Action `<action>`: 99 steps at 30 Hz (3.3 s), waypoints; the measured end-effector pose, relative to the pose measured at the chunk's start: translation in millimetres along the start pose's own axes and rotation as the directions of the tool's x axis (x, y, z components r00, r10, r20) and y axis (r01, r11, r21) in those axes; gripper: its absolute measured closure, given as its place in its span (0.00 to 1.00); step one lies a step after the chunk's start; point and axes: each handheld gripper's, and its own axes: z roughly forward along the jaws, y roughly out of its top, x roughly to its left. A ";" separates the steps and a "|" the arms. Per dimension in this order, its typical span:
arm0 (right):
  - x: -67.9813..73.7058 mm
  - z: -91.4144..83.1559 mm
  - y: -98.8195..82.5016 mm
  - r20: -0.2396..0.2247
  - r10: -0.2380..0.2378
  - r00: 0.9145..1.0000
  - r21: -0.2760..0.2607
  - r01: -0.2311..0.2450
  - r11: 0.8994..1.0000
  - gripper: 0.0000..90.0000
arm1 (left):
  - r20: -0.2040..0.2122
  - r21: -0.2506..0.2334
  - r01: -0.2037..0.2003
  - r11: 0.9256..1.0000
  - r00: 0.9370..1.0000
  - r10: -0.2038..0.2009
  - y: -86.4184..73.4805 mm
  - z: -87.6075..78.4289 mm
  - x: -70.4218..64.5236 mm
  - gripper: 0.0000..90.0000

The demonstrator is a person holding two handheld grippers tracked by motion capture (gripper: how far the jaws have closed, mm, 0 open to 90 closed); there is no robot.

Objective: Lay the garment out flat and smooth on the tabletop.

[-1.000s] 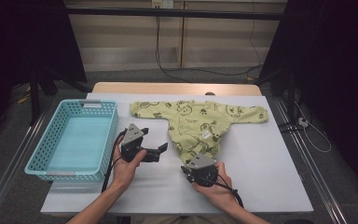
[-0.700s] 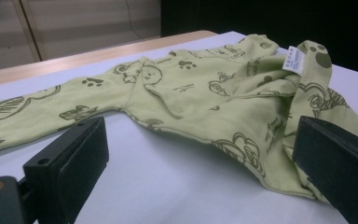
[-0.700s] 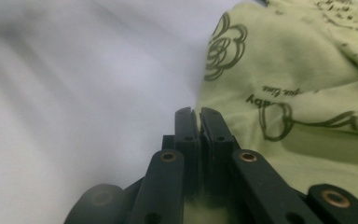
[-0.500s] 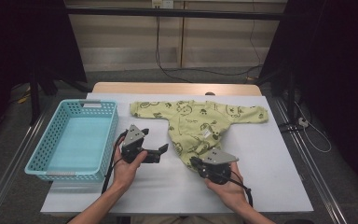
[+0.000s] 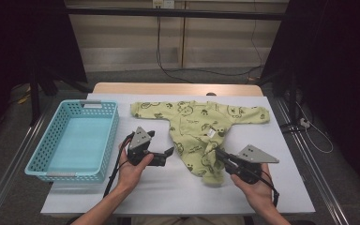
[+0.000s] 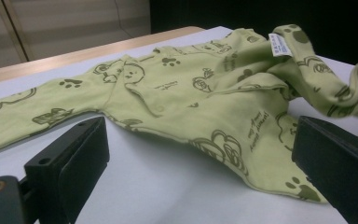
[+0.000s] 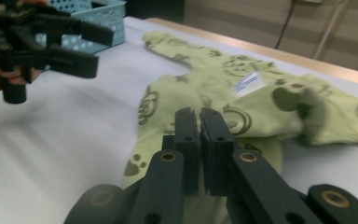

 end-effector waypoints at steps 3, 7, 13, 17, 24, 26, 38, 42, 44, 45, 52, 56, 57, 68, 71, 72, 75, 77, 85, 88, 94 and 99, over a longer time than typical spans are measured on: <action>-9.7 -13.1 -1.0 0.032 0.019 0.999 -0.023 -0.018 1.000 0.96 | 0.010 0.003 -0.004 1.000 1.000 0.004 -0.1 2.4 -3.4 0.04; -20.5 -28.7 -7.1 0.077 0.044 0.996 -0.039 -0.041 0.998 0.96 | 0.023 0.010 -0.019 1.000 1.000 0.019 0.3 5.4 -7.6 0.04; -35.3 -44.2 -19.1 0.133 0.062 0.989 -0.036 -0.058 0.998 0.95 | 0.043 0.021 -0.050 0.999 0.998 0.049 2.4 11.6 -16.1 0.04; -38.0 -48.1 -25.8 0.152 0.074 0.986 -0.012 -0.073 0.997 0.94 | 0.065 0.019 -0.067 0.998 0.996 0.066 4.7 15.7 -22.0 0.04; -40.1 -38.5 -35.6 0.175 0.043 0.984 0.029 -0.049 0.998 0.85 | 0.102 0.056 -0.080 0.995 0.992 0.074 7.0 26.4 -39.1 0.04; -41.4 -35.6 -35.8 0.168 0.039 0.985 0.028 -0.044 0.999 0.83 | 0.122 0.083 -0.092 0.992 0.989 0.082 7.0 30.1 -45.2 0.06; -31.8 -14.5 -30.6 -0.001 -0.057 0.998 0.062 0.057 0.996 0.70 | 0.321 0.198 -0.176 0.964 0.941 0.106 -3.1 58.5 -90.8 0.47; -19.5 -5.5 -33.5 -0.055 -0.059 0.997 0.082 0.063 0.995 0.68 | 0.367 0.203 -0.229 0.952 0.919 0.143 -6.0 61.6 -102.7 0.53; -13.8 -0.7 -34.2 -0.066 -0.068 0.995 0.112 0.075 0.991 0.65 | 0.397 0.207 -0.250 0.946 0.905 0.152 -6.2 62.6 -105.5 0.65; -11.9 2.2 -35.1 -0.067 -0.077 0.995 0.126 0.085 0.988 0.65 | 0.401 0.221 -0.249 0.943 0.904 0.145 -6.8 63.5 -107.2 0.68; -16.5 13.6 -45.0 -0.041 -0.101 0.994 0.216 0.107 0.970 0.83 | 0.420 0.246 -0.272 0.930 0.895 0.151 -10.6 64.5 -104.9 0.93; -15.2 0.4 -35.2 -0.054 -0.109 0.993 0.135 0.116 0.984 0.91 | 0.439 0.228 -0.252 0.940 0.889 0.132 -3.8 52.0 -98.8 0.93; -15.1 -2.6 -33.3 -0.059 -0.109 0.992 0.121 0.115 0.986 0.91 | 0.438 0.227 -0.246 0.942 0.890 0.127 -1.4 45.5 -97.6 0.93; -22.3 -40.3 -28.0 -0.013 -0.083 0.996 0.041 0.083 0.996 0.85 | 0.442 0.206 -0.193 0.959 0.893 0.084 -5.3 -16.6 -79.3 0.93; -23.3 -41.3 -28.3 0.004 -0.106 0.994 0.034 0.106 0.994 0.80 | 0.443 0.214 -0.185 0.959 0.894 0.073 -8.3 -24.1 -73.5 0.93; -23.6 -41.1 -28.4 0.017 -0.119 0.993 0.030 0.118 0.993 0.76 | 0.443 0.220 -0.180 0.959 0.894 0.067 -9.1 -26.0 -71.2 0.92; -26.7 -40.3 -28.7 0.002 -0.110 0.994 0.046 0.110 0.993 0.72 | 0.429 0.219 -0.155 0.963 0.902 0.047 -11.9 -30.1 -67.5 0.91; -25.9 -39.4 -29.6 -0.049 -0.127 0.991 0.055 0.130 0.990 0.71 | 0.438 0.209 -0.148 0.967 0.898 0.042 -12.4 -29.5 -65.5 0.89; -24.6 -36.3 -36.5 -0.187 -0.247 0.951 0.129 0.273 0.953 0.90 | 0.430 0.196 -0.099 0.976 0.903 0.005 -9.6 -27.5 -65.3 0.76; -13.7 -41.1 -43.0 -0.249 -0.257 0.934 0.140 0.297 0.945 0.93 | 0.444 0.220 -0.120 0.968 0.896 0.011 -10.9 -21.7 -69.9 0.79; -11.2 -34.4 -58.6 -0.249 -0.195 0.949 0.249 0.257 0.934 0.81 | 0.461 0.275 -0.165 0.947 0.887 0.021 -15.9 -6.6 -81.6 0.79; -20.0 -31.7 -63.4 -0.223 -0.167 0.961 0.299 0.230 0.926 0.73 | 0.452 0.308 -0.173 0.936 0.892 0.016 -25.7 -1.5 -87.0 0.72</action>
